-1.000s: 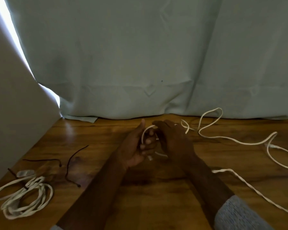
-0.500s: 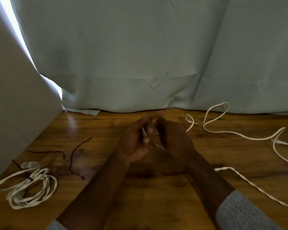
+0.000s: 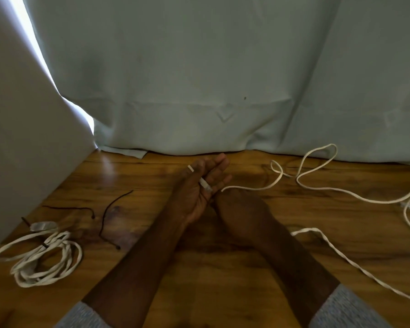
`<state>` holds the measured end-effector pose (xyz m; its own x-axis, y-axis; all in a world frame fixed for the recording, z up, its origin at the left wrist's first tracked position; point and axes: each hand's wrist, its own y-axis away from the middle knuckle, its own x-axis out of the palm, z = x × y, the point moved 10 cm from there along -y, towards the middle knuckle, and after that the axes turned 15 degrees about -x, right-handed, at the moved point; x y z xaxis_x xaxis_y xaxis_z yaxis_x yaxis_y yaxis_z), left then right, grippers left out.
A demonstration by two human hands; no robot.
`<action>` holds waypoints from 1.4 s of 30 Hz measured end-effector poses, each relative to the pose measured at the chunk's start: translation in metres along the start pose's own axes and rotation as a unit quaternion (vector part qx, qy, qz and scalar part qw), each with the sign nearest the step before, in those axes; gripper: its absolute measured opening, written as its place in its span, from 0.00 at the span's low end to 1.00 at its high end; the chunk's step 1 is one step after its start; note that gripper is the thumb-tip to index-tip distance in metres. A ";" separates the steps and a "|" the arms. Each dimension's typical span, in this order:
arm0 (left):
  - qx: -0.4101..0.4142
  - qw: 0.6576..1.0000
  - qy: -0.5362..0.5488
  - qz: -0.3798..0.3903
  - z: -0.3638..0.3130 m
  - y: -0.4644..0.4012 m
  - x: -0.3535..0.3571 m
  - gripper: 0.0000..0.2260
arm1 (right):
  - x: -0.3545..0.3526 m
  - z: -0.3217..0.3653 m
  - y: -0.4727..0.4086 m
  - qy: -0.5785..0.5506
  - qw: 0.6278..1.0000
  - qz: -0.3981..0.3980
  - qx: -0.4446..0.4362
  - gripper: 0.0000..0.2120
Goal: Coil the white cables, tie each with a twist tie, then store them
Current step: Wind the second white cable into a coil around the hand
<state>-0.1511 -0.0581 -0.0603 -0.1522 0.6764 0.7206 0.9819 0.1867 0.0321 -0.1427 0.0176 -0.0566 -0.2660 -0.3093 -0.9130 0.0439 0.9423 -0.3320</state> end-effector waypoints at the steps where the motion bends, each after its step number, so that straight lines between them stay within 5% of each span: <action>1: 0.001 1.000 -0.017 -0.012 0.001 0.000 -0.001 0.13 | -0.002 0.001 0.001 0.010 1.000 0.007 -0.001 0.05; 6: 0.013 0.982 -0.168 -0.080 0.002 0.001 -0.012 0.12 | -0.009 0.001 0.009 -0.053 0.996 0.067 -0.007 0.13; 10: 0.045 0.880 -0.449 -0.146 -0.004 0.005 -0.019 0.09 | -0.050 0.003 0.013 -0.048 0.997 -0.028 -0.058 0.14; 12: 0.067 0.852 -0.498 -0.145 -0.004 0.007 -0.015 0.08 | -0.060 -0.003 0.014 -0.095 0.991 -0.075 -0.060 0.08; 15: 0.001 0.882 -0.460 -0.106 0.005 0.007 -0.011 0.18 | -0.060 -0.019 0.017 -0.168 0.978 -0.123 -0.028 0.08; 18: -0.209 0.925 -0.315 0.036 0.038 0.014 0.000 0.30 | -0.062 -0.034 0.021 -0.261 0.945 -0.198 0.015 0.04; 23: -0.361 0.886 -0.210 0.200 0.063 0.038 0.018 0.31 | -0.048 -0.049 0.024 -0.391 0.887 -0.217 0.113 0.10; 26: -0.361 0.881 -0.176 0.251 0.060 0.044 0.026 0.26 | -0.040 -0.040 0.020 -0.425 0.882 -0.181 0.099 0.09; 32: -0.228 0.941 -0.241 0.060 0.038 0.019 -0.007 0.20 | -0.041 -0.046 0.022 -0.359 0.896 -0.225 0.131 0.13; 42: -0.265 0.940 -0.087 0.199 0.045 0.025 0.019 0.15 | -0.045 -0.058 0.027 -0.403 0.861 -0.255 0.178 0.11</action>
<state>-0.1348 -0.0091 -0.0769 0.2676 0.7327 0.6257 0.8765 -0.4548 0.1578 -0.1850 0.0647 -0.0110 0.4107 -0.7947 -0.4470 0.4505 0.6031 -0.6582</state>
